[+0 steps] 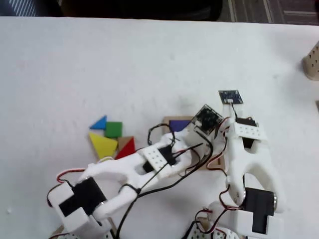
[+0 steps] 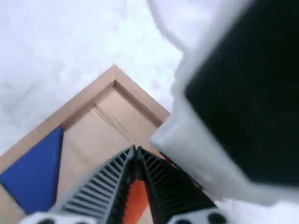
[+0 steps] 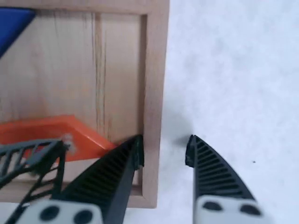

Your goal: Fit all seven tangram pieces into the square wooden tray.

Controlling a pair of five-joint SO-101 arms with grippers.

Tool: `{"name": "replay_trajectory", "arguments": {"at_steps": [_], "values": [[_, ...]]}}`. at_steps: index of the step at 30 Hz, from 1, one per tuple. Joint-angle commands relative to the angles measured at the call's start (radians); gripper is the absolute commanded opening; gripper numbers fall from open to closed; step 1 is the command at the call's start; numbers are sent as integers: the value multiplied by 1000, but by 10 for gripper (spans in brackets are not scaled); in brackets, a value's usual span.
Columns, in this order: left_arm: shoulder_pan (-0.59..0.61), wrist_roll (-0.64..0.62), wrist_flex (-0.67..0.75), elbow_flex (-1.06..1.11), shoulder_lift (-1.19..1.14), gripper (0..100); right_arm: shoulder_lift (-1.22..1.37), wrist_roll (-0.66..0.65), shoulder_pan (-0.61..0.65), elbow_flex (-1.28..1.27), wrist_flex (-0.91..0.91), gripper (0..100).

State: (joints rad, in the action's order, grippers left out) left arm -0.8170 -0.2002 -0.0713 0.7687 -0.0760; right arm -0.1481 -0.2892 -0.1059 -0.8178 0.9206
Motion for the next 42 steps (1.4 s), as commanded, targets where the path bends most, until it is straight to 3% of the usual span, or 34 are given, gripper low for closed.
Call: {"name": "replay_trajectory", "arguments": {"at_steps": [1, 12, 15, 28, 33, 36, 42], "values": [[-35, -78, 107, -9, 51, 23, -47, 25, -54, 26, -5, 155], [-33, -123, 68, -215, -202, 23, -47, 333, -317, 121, -4, 158], [-31, -186, 55, -232, -200, 23, -47, 334, -314, 130, -4, 156], [-107, -193, 55, -311, -213, 23, -48, 327, -378, 146, -4, 156], [-85, -196, 54, -338, -257, 23, -48, 327, -381, 146, -4, 156], [-87, -196, -14, -423, -363, 23, -48, 325, -378, 146, -4, 156], [-74, -198, -313, -629, -446, 23, -48, 321, -375, 146, -4, 156]]}}
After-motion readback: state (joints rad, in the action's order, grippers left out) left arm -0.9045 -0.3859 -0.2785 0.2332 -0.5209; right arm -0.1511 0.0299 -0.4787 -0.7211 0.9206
